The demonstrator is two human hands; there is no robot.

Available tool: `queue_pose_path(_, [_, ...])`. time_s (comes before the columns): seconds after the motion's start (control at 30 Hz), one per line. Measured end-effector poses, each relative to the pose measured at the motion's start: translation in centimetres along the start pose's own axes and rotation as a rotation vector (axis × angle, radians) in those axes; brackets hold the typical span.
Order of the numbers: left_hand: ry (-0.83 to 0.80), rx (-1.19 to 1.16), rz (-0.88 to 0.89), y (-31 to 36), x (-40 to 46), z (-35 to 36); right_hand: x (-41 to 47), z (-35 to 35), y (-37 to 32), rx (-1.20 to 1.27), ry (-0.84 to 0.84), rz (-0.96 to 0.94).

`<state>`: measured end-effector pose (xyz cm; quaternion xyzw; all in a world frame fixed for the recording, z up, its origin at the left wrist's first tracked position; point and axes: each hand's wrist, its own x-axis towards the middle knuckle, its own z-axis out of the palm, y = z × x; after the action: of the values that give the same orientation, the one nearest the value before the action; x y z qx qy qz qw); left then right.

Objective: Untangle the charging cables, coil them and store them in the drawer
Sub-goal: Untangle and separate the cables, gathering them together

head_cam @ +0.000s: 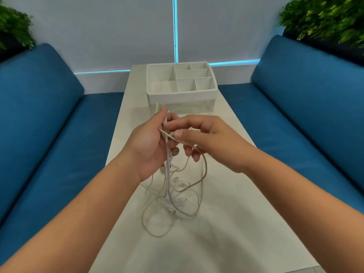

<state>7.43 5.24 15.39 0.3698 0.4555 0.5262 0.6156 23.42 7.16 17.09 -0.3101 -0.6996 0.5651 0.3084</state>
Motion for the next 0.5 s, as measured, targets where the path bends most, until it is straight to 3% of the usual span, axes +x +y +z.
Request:
queue_pose_path(0.1, [0.062,-0.059,0.019,0.9,-0.1,-0.9,-0.6,-2.1,1.3,0.09,-0.004,0.025])
queue_pose_path(0.23, [0.041,-0.077,0.012,2.6,-0.1,-1.9,-1.1,-3.6,4.5,-0.115,-0.07,0.065])
queue_pose_path(0.37, [0.012,-0.103,0.044,4.9,-0.3,-2.4,-0.6,-3.9,8.4,-0.48,-0.001,0.104])
queue_pose_path(0.5, [-0.045,-0.171,0.054,6.6,-0.9,-2.9,-0.5,-2.9,11.9,-0.57,-0.012,0.193])
